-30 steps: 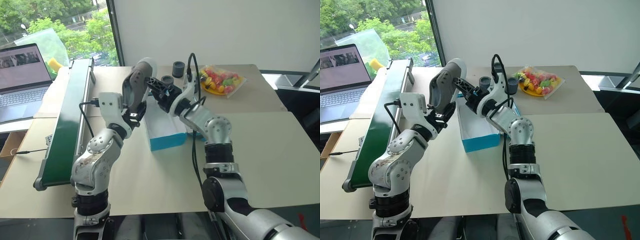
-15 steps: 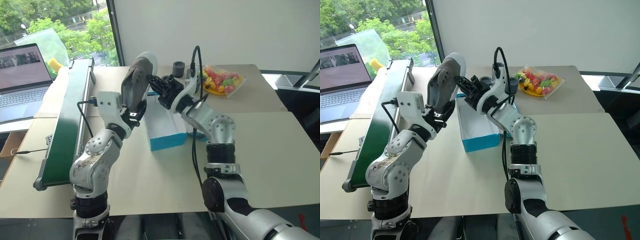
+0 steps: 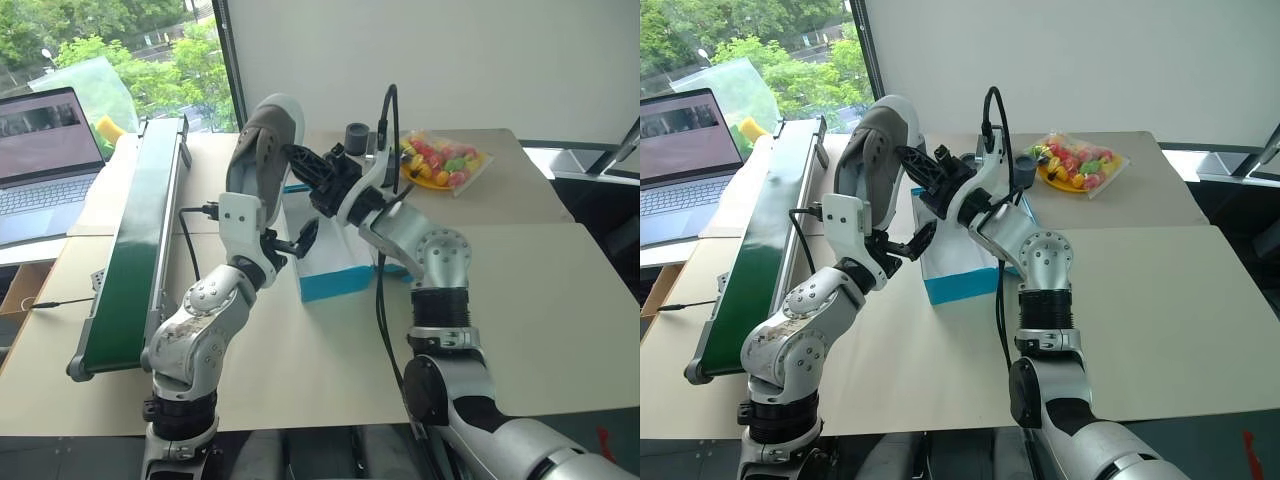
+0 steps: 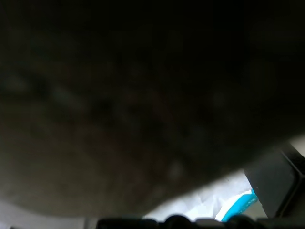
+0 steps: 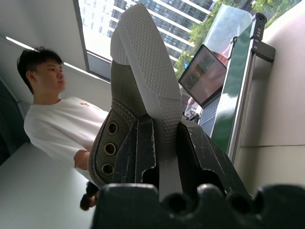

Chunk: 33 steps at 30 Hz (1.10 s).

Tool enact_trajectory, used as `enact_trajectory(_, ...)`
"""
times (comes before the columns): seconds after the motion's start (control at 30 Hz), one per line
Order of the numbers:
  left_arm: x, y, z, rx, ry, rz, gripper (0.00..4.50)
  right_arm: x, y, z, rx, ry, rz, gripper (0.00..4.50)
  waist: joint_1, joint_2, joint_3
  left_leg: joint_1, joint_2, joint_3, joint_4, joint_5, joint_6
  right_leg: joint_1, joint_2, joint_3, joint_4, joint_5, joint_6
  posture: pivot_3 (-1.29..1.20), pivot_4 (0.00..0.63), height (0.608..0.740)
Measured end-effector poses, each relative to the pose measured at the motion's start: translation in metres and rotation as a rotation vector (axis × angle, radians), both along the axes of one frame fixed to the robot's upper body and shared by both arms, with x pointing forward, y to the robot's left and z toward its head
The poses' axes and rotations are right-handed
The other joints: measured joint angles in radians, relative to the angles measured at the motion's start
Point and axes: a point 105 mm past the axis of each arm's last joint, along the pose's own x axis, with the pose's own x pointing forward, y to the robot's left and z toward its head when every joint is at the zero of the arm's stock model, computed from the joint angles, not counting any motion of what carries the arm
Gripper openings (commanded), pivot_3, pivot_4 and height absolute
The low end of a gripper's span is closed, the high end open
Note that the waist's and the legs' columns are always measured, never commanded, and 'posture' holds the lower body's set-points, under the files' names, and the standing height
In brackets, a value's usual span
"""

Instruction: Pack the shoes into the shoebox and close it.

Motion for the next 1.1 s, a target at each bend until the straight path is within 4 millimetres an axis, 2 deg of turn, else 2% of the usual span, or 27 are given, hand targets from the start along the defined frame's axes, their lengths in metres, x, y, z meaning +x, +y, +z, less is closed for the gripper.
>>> enact_trajectory(0.23,-0.012,0.0,-0.008,-0.021,0.03,-0.037,4.46,0.011,-0.012,0.001,0.035,0.011,-0.083,0.26,0.0,0.0,0.0,0.0,0.0,0.0,0.0,0.0,0.0,0.0,0.0,0.0,0.0,0.0,0.0,0.0,0.15,0.74)
enact_trajectory(0.37,-0.024,0.014,-0.029,0.062,0.076,-0.023,4.46,0.028,-0.025,-0.011,-0.04,0.035,-0.175,0.26,-0.003,0.0,0.0,0.001,0.0,0.0,0.0,0.0,0.0,-0.001,0.001,0.003,0.001,0.0,0.0,0.0,0.15,0.74)
enact_trajectory(0.5,-0.036,0.035,-0.035,0.172,0.079,-0.014,4.46,0.041,-0.037,0.001,-0.222,-0.061,-0.221,0.26,0.0,0.001,0.001,0.0,0.0,0.001,0.0,0.0,0.0,-0.001,0.001,0.002,0.0,0.0,0.0,0.0,0.15,0.74)
enact_trajectory(0.63,-0.043,0.057,-0.02,0.28,0.013,-0.016,4.46,0.056,-0.044,0.009,-0.554,-0.161,-0.238,0.26,-0.002,0.001,0.001,0.001,0.001,0.005,-0.001,0.0,0.0,0.0,0.001,0.002,-0.002,0.0,-0.001,0.0,0.15,0.74)
enact_trajectory(0.7,-0.046,0.057,-0.014,0.32,-0.021,-0.051,4.46,0.061,-0.042,-0.003,-0.678,-0.138,-0.203,0.26,-0.002,0.001,0.001,0.002,0.002,0.006,-0.002,0.0,0.0,0.001,0.002,0.002,-0.004,0.0,-0.001,0.0,0.15,0.74)
enact_trajectory(0.83,-0.049,0.051,-0.013,0.326,-0.033,-0.106,4.46,0.064,-0.043,-0.042,-0.905,-0.096,-0.116,0.26,0.0,0.001,0.001,0.0,0.002,0.006,-0.002,0.0,0.0,0.0,0.002,0.002,-0.004,0.0,-0.001,0.0,0.15,0.74)
enact_trajectory(1.0,-0.053,0.038,-0.021,0.302,-0.011,-0.175,4.46,0.072,-0.065,-0.079,-1.077,0.024,-0.125,0.26,0.002,0.001,0.001,-0.001,0.002,0.006,-0.002,0.0,0.0,0.0,0.002,0.002,-0.004,0.0,-0.001,0.0,0.15,0.74)
enact_trajectory(1.1,-0.057,0.031,-0.03,0.288,0.017,-0.201,4.46,0.074,-0.077,-0.095,-1.176,0.034,-0.136,0.26,0.0,0.001,0.001,-0.001,0.002,0.006,-0.002,0.0,0.0,-0.001,0.002,0.002,-0.004,0.0,-0.001,0.0,0.15,0.74)
